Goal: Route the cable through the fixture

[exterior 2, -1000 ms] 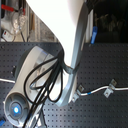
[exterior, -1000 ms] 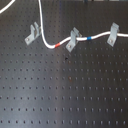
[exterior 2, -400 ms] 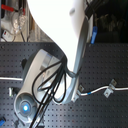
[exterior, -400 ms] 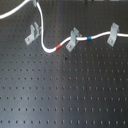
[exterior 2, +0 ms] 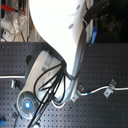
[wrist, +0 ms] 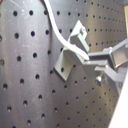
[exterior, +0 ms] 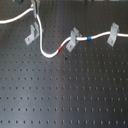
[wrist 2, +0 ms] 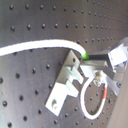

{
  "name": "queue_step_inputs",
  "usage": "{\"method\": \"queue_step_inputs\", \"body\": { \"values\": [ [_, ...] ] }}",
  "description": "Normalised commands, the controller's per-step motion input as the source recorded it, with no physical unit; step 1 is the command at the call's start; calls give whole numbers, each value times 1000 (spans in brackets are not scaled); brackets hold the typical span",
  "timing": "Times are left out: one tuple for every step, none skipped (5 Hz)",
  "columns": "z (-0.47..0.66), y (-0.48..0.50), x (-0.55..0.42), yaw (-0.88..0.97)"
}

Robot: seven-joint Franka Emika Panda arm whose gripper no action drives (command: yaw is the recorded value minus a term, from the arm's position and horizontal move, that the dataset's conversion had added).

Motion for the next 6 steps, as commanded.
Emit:
{"method": "queue_step_inputs", "body": {
  "values": [
    [161, 32, -20, 957],
    [135, 43, -22, 923],
    [249, 65, -24, 866],
    [288, 102, -26, 906],
    [260, 149, -24, 837],
    [167, 262, -62, 660]
  ]
}}
